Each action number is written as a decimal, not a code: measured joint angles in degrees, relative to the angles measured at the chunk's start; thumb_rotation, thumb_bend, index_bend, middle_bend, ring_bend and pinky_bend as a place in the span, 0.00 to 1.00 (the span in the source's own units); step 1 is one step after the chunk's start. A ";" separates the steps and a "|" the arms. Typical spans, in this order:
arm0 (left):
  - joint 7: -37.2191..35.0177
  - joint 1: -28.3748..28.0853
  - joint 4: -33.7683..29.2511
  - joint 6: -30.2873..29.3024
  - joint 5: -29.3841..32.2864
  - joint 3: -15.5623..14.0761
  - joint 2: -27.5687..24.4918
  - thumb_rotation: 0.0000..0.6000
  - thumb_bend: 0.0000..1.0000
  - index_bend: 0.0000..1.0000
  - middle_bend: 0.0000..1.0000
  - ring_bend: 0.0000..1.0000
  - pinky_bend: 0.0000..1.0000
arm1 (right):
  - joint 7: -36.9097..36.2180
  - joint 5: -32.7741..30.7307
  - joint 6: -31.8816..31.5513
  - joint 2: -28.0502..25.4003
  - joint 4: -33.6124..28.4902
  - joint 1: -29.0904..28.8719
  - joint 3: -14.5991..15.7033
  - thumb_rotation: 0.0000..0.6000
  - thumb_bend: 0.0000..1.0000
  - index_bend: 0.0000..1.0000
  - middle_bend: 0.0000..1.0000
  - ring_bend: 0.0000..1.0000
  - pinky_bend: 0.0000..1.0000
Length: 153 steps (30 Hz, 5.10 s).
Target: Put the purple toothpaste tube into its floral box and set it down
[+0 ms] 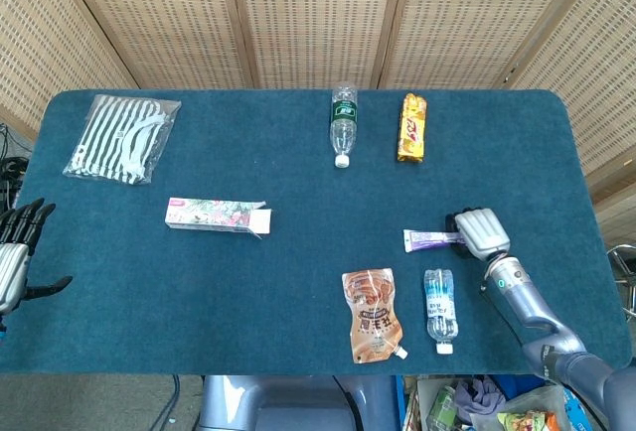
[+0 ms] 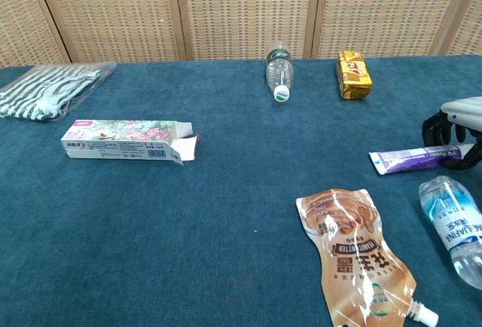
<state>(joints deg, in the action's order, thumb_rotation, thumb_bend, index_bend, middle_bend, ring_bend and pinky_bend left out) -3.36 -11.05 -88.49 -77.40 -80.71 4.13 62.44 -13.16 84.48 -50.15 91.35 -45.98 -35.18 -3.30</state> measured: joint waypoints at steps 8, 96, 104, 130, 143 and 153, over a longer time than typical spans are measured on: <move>0.38 -0.41 0.18 0.70 0.36 0.20 0.25 1.00 0.16 0.00 0.00 0.00 0.00 | -4.90 1.66 -3.63 -0.21 0.22 0.33 0.47 1.00 0.51 0.62 0.60 0.44 0.43; -1.46 -59.08 31.73 38.30 -13.15 5.92 25.12 1.00 0.22 0.47 0.42 0.40 0.40 | 15.62 -1.89 -21.07 -25.49 -43.52 8.13 -4.89 1.00 0.56 0.62 0.60 0.45 0.43; 1.95 -64.16 32.21 43.36 -7.32 9.51 29.32 1.00 0.22 0.48 0.43 0.41 0.40 | 18.02 -5.24 -20.38 -26.50 -46.63 7.35 -7.49 1.00 0.57 0.62 0.60 0.45 0.43; 10.57 -71.30 37.17 46.28 6.02 14.88 38.02 1.00 0.22 0.49 0.43 0.41 0.40 | 22.77 -15.03 -15.45 -28.81 -52.69 6.29 -9.58 1.00 0.60 0.63 0.61 0.45 0.44; 14.06 -72.13 35.86 46.51 10.88 15.18 37.25 1.00 0.22 0.49 0.43 0.41 0.40 | 24.07 -19.01 -14.70 -31.66 -55.68 6.14 -10.82 1.00 0.60 0.63 0.61 0.46 0.44; 14.97 -72.11 35.55 45.89 12.45 14.76 36.47 1.00 0.22 0.49 0.43 0.41 0.40 | 22.93 -18.78 -15.10 -32.04 -54.99 6.87 -10.37 1.00 0.60 0.63 0.61 0.46 0.44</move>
<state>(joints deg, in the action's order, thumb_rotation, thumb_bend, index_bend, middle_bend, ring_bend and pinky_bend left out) 11.62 -83.16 -52.95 -31.51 -68.26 18.89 98.91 9.77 65.70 -65.25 59.31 -100.97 -28.31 -13.67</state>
